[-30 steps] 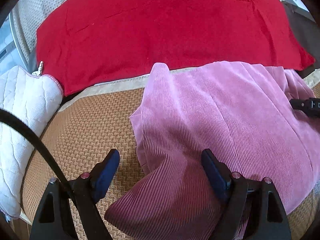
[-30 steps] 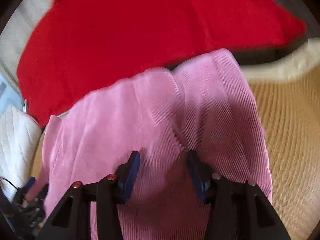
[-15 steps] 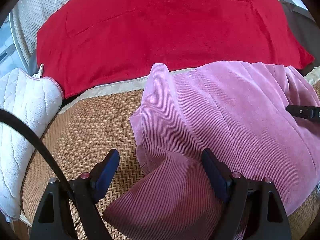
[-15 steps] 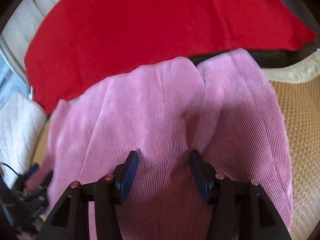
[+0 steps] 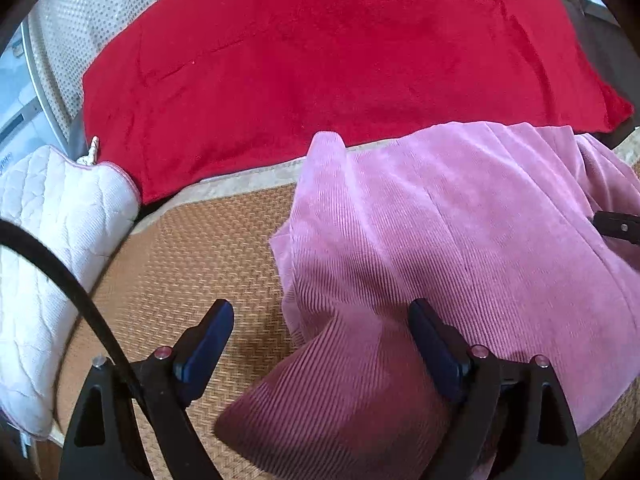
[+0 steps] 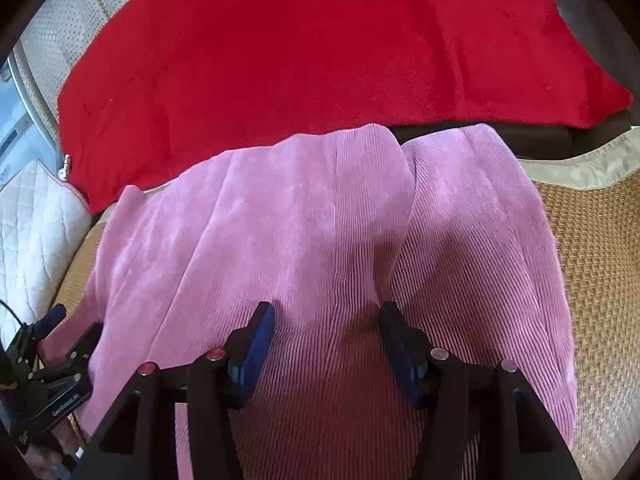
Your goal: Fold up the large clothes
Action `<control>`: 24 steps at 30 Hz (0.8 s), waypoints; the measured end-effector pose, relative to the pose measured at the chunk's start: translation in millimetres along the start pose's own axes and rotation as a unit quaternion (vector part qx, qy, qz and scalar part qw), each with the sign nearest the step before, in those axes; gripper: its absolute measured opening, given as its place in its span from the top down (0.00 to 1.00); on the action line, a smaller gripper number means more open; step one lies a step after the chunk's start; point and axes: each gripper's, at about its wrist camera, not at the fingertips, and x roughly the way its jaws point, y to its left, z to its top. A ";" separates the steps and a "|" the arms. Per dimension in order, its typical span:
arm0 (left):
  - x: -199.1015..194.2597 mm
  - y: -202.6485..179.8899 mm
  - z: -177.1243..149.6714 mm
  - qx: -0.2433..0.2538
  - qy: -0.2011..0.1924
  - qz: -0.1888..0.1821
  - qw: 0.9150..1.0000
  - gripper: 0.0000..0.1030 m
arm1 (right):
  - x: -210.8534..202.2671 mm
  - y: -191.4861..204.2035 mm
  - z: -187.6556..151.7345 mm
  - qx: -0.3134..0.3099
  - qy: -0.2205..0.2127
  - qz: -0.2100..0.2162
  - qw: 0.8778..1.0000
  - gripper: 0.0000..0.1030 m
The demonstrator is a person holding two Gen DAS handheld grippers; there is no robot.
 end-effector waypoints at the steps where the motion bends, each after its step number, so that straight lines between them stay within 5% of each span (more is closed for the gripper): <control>1: -6.1 0.4 1.6 0.001 -0.011 -0.002 1.000 0.14 | -5.6 0.7 -1.5 -0.001 -0.005 0.002 1.000 0.43; 6: -25.2 9.9 13.0 -0.039 -0.031 -0.046 0.998 0.13 | -36.4 1.5 -11.0 0.002 -0.033 0.030 0.999 0.43; 12: 15.7 -12.4 7.5 -0.015 0.042 -0.042 0.998 0.13 | -21.1 8.7 -24.1 -0.027 0.006 0.028 0.999 0.43; 16: 10.0 -4.7 12.0 -0.024 0.037 -0.048 0.998 0.12 | -23.8 6.8 -23.7 -0.027 0.002 0.031 0.999 0.43; 21: 3.5 12.3 11.7 -0.043 0.020 -0.006 0.999 0.12 | -46.4 8.0 -19.5 -0.030 -0.034 0.066 0.997 0.42; 24: 16.9 7.2 7.1 -0.027 0.040 0.009 0.999 0.12 | -34.6 21.4 -23.8 -0.055 -0.008 0.068 0.996 0.42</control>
